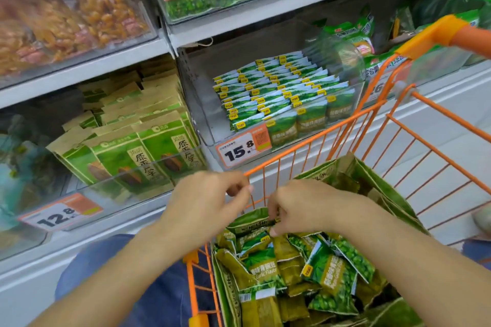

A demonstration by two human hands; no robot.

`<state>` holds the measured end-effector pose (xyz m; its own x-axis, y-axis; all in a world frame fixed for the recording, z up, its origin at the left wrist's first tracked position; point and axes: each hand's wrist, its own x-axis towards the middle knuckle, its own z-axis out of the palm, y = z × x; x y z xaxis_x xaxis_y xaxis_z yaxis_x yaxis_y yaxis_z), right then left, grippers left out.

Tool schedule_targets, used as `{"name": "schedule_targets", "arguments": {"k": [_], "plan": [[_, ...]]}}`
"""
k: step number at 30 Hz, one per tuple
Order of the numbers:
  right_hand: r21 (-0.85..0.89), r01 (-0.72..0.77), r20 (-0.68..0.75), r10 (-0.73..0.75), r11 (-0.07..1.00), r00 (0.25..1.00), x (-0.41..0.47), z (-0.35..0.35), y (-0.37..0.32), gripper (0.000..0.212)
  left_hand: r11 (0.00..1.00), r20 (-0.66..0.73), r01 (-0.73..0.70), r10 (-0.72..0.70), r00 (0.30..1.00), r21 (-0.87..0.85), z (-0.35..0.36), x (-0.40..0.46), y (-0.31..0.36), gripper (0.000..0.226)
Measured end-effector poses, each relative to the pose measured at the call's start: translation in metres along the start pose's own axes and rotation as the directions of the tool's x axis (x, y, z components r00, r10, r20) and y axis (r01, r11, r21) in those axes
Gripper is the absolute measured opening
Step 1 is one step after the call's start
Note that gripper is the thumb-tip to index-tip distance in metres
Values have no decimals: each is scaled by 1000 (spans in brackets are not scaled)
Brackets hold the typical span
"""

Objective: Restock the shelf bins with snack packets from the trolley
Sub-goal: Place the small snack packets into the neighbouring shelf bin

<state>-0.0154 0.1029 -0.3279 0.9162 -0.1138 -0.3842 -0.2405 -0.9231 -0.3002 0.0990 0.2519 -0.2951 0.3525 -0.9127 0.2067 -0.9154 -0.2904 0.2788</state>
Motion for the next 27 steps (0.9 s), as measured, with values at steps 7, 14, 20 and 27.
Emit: {"name": "schedule_targets", "arguments": {"k": [7, 14, 20, 27], "plan": [[-116, 107, 30, -105, 987, 994, 18, 37, -8, 45, 982, -109, -87, 70, 992, -169, 32, -32, -24, 20], [-178, 88, -176, -120, 980, 977, 13, 10, -6, 23, 971, -153, -55, 19, 988, -231, 31, -33, -20, 21], [-238, 106, 36, -100, 966, 994, 8, 37, -10, 58, 967, -143, -28, -9, 990, -255, 29, -34, -17, 21], [-266, 139, -100, -171, 954, 980, 7, 18, -10, 22, 967, -132, -31, -3, 991, -254, 32, -35, -16, 20]]}}
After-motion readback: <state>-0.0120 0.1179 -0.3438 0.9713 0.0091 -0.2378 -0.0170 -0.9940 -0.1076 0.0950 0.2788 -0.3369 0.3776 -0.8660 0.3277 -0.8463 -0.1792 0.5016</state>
